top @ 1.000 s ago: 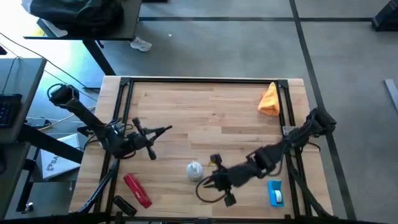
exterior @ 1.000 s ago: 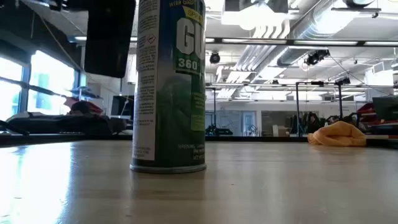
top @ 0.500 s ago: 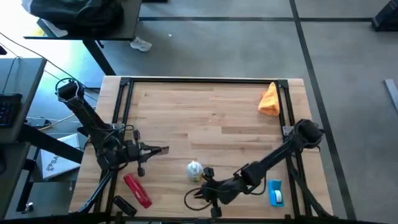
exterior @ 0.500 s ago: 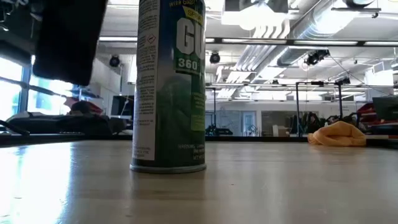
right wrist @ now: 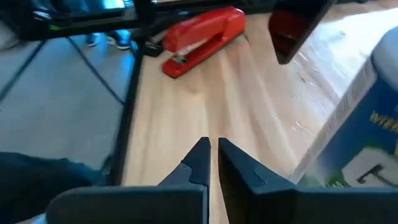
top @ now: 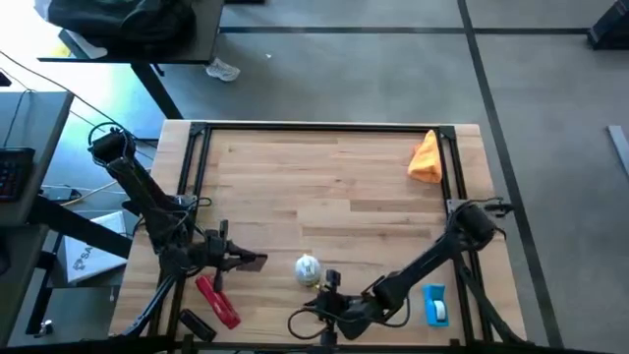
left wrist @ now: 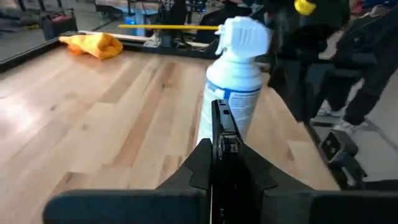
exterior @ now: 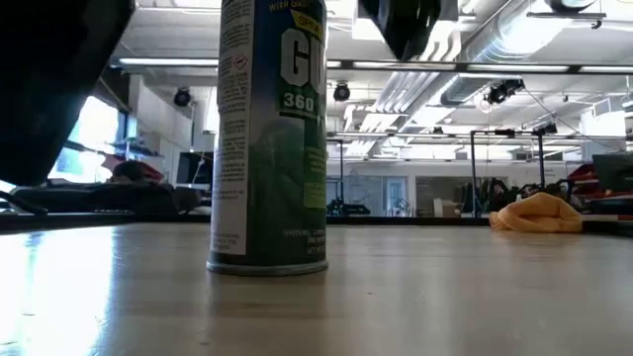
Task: Apply microfiber cloth
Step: Spray the front and back of the cellphone using a spray bottle
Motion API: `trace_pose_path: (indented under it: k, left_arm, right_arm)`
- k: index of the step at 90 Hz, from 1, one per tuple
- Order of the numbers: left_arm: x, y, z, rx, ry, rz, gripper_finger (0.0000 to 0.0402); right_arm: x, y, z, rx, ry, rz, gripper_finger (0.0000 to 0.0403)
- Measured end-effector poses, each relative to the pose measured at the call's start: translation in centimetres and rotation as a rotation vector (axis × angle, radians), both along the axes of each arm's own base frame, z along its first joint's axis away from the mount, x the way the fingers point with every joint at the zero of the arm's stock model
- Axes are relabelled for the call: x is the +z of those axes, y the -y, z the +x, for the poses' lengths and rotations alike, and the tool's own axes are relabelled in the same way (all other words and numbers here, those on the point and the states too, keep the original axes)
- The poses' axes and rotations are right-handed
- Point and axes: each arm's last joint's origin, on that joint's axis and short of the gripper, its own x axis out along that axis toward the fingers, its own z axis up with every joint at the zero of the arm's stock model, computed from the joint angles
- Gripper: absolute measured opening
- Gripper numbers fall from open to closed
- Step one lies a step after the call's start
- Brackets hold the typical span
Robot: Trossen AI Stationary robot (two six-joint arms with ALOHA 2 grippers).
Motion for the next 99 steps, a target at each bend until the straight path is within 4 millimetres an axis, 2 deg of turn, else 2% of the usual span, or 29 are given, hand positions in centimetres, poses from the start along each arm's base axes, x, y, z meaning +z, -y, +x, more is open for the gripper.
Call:
trace_pose_path:
  k: [17, 33, 66, 78, 99]
  left_arm:
    - [-1.2, 0.1, 0.8, 0.051, -0.023, 0.009, 0.0015]
    - [-1.5, -0.2, 1.5, 0.086, -0.022, 0.026, 0.0015]
    - [-1.7, -0.1, 1.7, 0.025, -0.05, 0.104, 0.0015]
    - [-1.7, 0.1, 1.7, -0.034, -0.067, 0.097, 0.0015]
    - [-1.4, 0.3, 1.7, -0.022, -0.035, 0.09, 0.0015]
  right_arm:
    - [-1.0, 0.9, 0.5, -0.151, 0.022, -0.045, 0.0]
    - [-1.1, 3.2, 1.7, -0.229, 0.012, -0.081, 0.0]
    - [-1.8, 12.0, 5.3, -0.367, -0.106, -0.185, 0.0]
    - [-1.9, 15.4, 6.3, -0.355, -0.158, -0.189, 0.0]
    - [-2.5, 21.1, 7.1, -0.37, -0.274, -0.2, 0.0]
